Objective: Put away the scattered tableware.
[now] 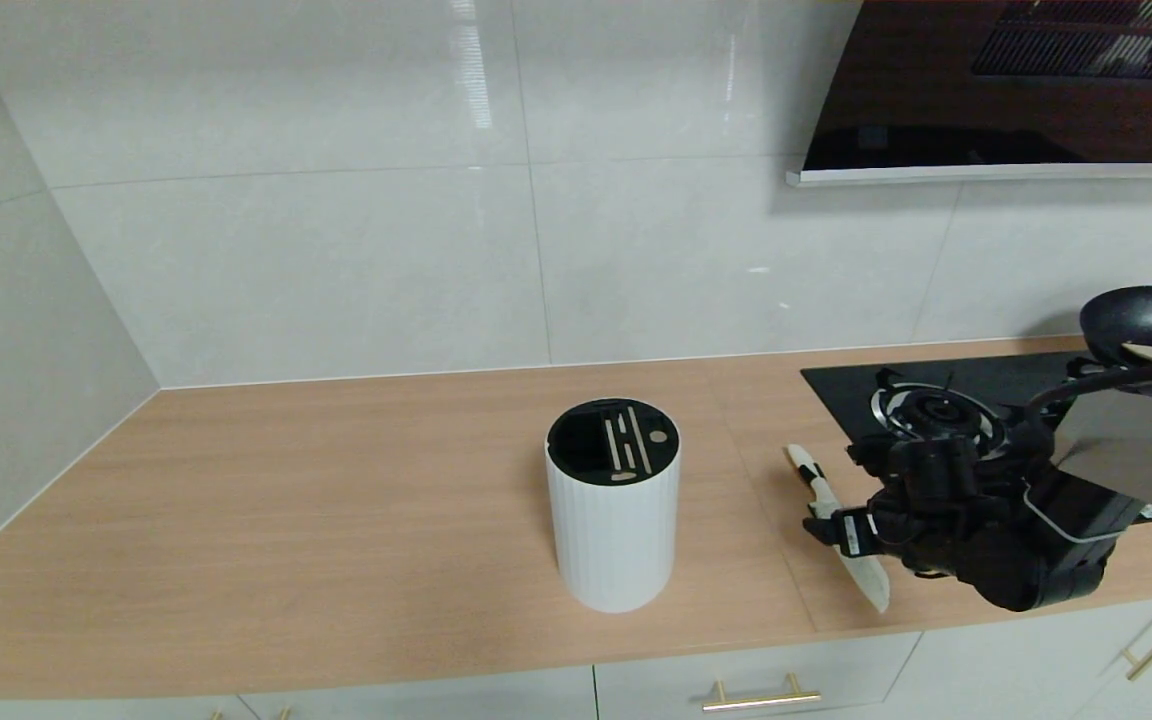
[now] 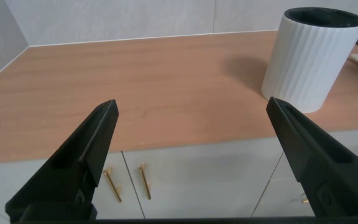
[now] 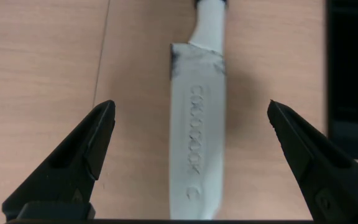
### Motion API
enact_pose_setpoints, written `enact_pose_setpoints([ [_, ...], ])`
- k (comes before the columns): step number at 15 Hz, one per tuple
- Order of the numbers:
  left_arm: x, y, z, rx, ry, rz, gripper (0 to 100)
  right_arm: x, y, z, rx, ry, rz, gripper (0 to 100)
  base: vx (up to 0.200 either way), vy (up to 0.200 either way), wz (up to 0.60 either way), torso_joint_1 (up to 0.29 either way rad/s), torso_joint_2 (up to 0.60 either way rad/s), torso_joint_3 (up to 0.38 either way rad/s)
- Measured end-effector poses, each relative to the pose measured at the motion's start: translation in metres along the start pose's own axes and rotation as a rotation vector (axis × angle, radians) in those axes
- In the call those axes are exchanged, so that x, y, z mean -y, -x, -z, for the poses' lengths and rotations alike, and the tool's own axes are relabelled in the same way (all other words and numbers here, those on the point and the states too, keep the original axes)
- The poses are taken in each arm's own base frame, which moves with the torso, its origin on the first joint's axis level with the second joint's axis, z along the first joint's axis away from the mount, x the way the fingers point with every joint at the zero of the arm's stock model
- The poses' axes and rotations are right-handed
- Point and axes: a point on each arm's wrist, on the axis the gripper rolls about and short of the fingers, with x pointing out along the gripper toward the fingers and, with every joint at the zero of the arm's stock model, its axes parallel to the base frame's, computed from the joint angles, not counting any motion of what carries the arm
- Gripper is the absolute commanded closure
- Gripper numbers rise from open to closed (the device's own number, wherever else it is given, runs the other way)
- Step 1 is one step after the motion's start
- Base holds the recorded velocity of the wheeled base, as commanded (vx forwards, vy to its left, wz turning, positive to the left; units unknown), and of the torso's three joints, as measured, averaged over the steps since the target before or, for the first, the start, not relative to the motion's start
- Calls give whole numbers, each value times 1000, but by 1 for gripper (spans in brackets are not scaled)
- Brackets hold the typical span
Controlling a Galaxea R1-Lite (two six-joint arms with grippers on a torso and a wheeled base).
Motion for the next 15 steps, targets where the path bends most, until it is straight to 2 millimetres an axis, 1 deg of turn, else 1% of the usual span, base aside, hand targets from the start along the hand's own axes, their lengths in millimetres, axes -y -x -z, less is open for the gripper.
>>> enact_pose_setpoints([
  [2,0,0,0,0,0,0,0,0,-6,4,-4,-20,-4,0,0,0,0,0,0,0],
  [4,0,0,0,0,0,0,0,-1,-11,4,1,-51,-6,0,0,0,0,0,0,0],
  [6,0,0,0,0,0,0,0,-1,-15,1,43,-61,-7,0,0,0,0,0,0,0],
  [12,0,0,0,0,0,0,0,0,-24,7,53,-63,-21,0,0,0,0,0,0,0],
  [15,0,0,0,0,0,0,0,4,-28,10,46,-66,-44,0,0,0,0,0,0,0],
])
